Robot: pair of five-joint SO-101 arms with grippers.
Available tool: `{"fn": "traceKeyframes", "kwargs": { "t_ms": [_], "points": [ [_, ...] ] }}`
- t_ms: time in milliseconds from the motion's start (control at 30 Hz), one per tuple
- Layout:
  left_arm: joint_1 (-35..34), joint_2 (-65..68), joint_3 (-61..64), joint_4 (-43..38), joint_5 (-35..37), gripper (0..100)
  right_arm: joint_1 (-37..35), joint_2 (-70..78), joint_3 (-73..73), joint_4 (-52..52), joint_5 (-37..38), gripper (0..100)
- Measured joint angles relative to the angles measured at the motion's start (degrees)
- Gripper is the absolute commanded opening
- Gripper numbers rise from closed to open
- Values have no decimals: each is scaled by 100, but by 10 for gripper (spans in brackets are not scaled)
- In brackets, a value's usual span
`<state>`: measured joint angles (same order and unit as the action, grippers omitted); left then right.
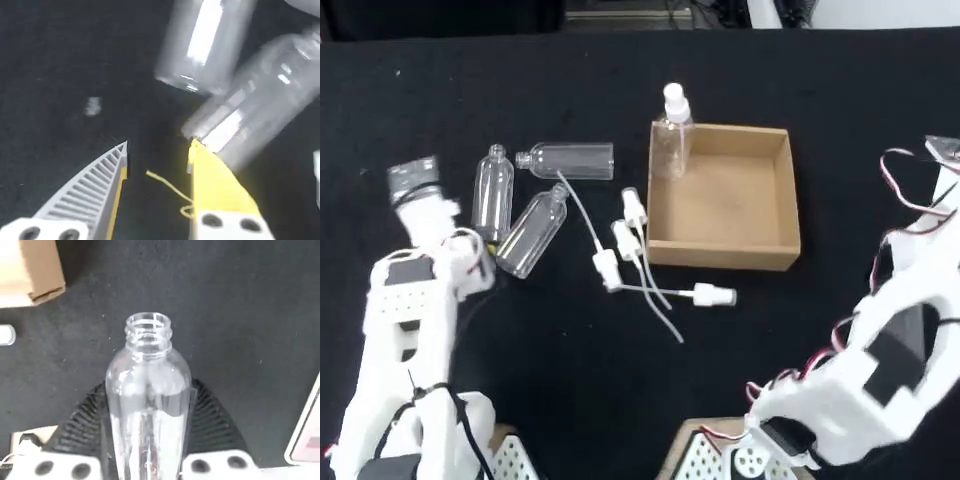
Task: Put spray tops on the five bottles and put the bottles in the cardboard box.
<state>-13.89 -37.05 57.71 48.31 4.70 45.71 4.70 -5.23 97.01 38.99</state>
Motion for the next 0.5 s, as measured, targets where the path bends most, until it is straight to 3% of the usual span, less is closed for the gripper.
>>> {"fn": "traceKeyframes", "kwargs": {
  "t_ms": [167,367,500],
  "points": [
    [1240,0,-132,264,-668,191,0,-1160,1319,-897,-18,11],
    [2910,0,-132,62,-782,191,62,-2127,2778,-1679,-18,11],
    [3270,0,-132,-369,-800,191,123,-2462,3112,-1864,-18,11]
  ]
}}
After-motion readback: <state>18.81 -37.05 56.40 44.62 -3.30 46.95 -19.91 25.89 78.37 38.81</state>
